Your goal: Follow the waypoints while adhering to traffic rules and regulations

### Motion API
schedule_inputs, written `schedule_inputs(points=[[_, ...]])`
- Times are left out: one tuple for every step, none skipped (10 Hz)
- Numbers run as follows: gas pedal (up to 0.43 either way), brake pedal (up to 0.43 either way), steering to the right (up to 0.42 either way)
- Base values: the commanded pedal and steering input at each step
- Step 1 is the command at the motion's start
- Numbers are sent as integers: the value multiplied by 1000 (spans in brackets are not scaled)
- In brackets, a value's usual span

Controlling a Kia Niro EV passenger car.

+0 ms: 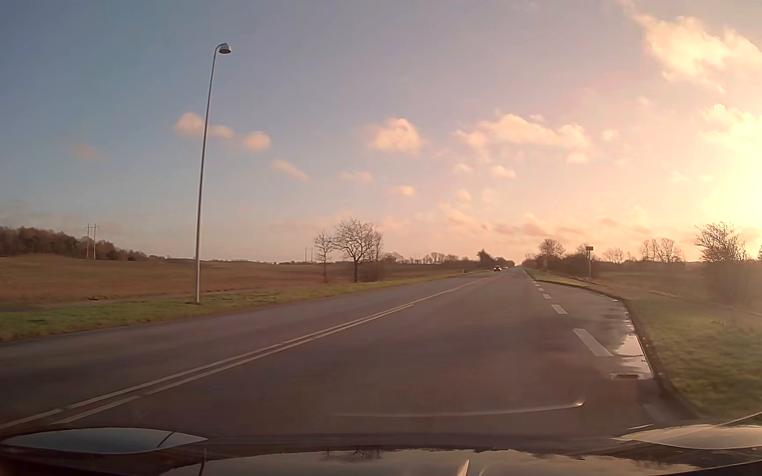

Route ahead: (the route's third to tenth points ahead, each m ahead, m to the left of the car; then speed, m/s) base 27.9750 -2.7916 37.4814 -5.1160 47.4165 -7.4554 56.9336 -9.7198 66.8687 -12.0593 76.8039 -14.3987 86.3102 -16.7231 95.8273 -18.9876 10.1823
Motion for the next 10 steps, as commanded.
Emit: schedule_inputs(points=[[280, 0, 118], [287, 0, 115], [287, 0, 109], [299, 0, 102], [299, 0, 95], [311, 0, 86], [311, 0, 76], [319, 0, 68], [319, 0, 56], [331, 0, 48]])
